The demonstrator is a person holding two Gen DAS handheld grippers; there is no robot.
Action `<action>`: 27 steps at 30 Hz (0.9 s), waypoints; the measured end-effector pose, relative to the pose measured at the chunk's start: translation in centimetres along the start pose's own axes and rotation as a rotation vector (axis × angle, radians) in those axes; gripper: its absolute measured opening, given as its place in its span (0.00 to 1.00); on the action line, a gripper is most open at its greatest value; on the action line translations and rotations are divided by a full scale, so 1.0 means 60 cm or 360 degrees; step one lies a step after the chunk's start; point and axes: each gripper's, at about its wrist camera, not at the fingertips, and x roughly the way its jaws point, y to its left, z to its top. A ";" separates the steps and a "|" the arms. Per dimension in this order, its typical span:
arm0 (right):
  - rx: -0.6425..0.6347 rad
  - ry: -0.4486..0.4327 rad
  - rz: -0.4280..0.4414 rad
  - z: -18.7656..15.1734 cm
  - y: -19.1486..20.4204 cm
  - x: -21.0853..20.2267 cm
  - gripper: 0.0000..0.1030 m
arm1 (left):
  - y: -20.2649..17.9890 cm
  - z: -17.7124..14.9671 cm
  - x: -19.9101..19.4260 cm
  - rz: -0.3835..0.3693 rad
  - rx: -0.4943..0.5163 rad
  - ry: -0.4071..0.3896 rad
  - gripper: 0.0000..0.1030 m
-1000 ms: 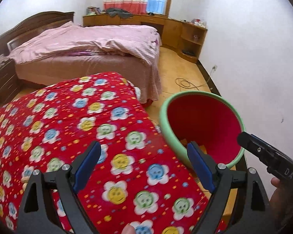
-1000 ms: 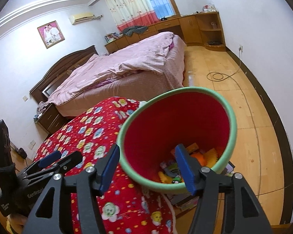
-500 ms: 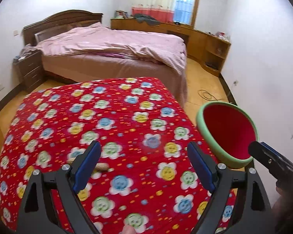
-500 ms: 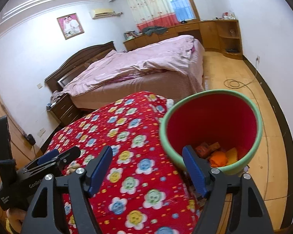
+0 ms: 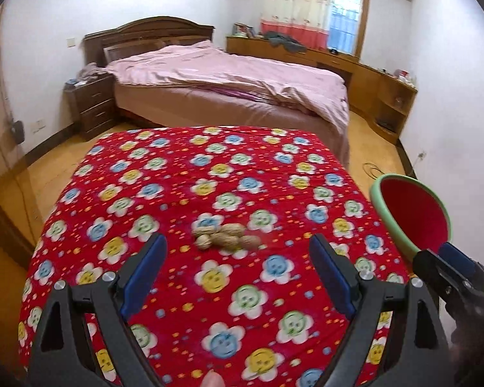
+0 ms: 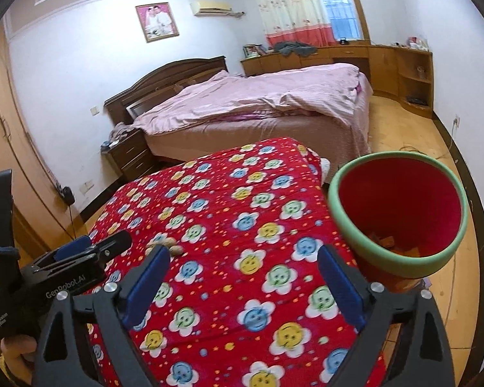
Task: Collect trash
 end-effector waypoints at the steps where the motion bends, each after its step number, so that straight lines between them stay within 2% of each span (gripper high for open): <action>1: -0.0012 0.0002 -0.0002 -0.004 0.006 0.000 0.92 | 0.006 -0.005 -0.002 0.0009 -0.0008 0.0000 0.86; 6: -0.0049 -0.0007 -0.0014 -0.020 0.027 0.001 0.92 | 0.029 -0.025 -0.011 0.0064 -0.0040 -0.0007 0.86; 14: -0.0019 -0.0088 -0.0037 -0.042 0.028 -0.005 0.92 | 0.054 -0.062 -0.025 0.0208 -0.0070 -0.0103 0.86; 27: -0.0031 -0.0158 -0.0018 -0.072 0.034 -0.022 0.93 | 0.061 -0.082 -0.038 0.0246 -0.0077 -0.0184 0.86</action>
